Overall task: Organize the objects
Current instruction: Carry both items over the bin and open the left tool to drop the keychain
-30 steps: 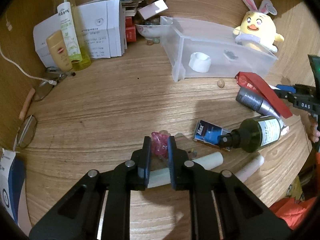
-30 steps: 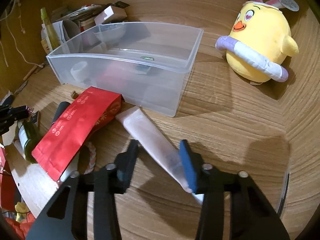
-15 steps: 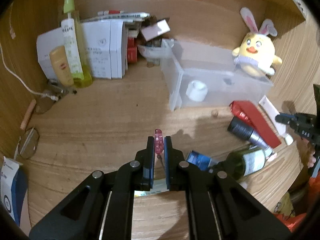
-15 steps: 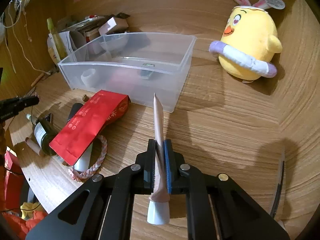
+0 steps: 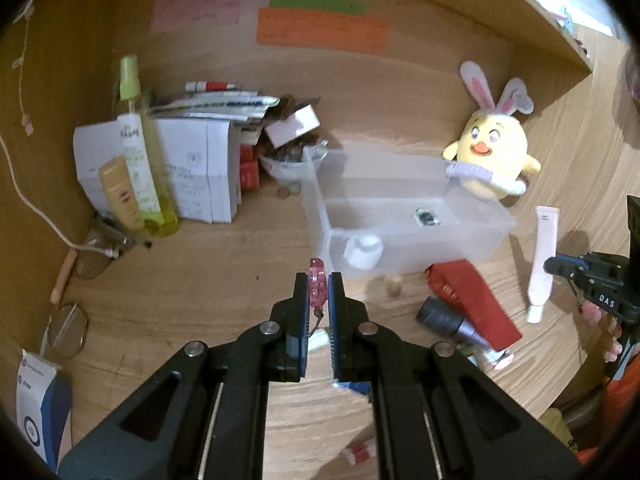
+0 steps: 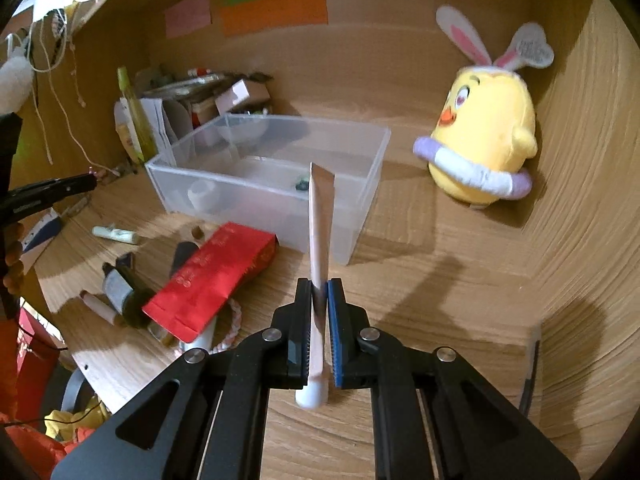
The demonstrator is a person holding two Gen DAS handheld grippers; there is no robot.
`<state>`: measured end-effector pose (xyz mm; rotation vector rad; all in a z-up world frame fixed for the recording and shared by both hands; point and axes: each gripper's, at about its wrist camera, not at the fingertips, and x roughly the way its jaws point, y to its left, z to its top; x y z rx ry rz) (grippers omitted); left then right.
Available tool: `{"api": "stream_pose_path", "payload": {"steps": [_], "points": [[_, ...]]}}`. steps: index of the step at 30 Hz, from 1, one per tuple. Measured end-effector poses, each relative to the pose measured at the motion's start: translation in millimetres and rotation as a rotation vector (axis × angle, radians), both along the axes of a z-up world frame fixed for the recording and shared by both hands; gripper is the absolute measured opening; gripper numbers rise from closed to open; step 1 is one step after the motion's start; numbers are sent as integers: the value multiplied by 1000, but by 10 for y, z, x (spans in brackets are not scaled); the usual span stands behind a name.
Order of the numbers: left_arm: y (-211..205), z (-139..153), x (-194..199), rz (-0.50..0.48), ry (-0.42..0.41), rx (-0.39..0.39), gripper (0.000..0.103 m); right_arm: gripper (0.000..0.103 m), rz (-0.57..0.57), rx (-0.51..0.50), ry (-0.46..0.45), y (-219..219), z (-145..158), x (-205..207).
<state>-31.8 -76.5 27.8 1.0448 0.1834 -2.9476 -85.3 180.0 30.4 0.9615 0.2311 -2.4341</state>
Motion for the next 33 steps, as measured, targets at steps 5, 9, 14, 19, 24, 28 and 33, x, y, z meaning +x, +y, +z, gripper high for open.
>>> {"api": "stream_pose_path", "payload": {"steps": [5,9,14,19,24,28,33], "points": [[58,120,-27,-13,36,13,8,7,-3,-12,32,-13,105,18],[69,222,-73,-23,59,36,8,7,-6,-30,48,-26,165,1],[99,341,-169,-32,86,51,8,7,-8,-68,88,-27,323,-48],[147,448,-289,-38,109,57,8,7,-14,-106,131,-44,506,-128],[164,521,-402,-36,125,64,8,7,-18,-139,168,-83,669,-245],[163,563,-518,-33,132,77,8,7,-18,-160,201,-149,806,-332],[196,546,-668,-24,128,62,8,7,-6,-138,190,-318,765,-491]]}}
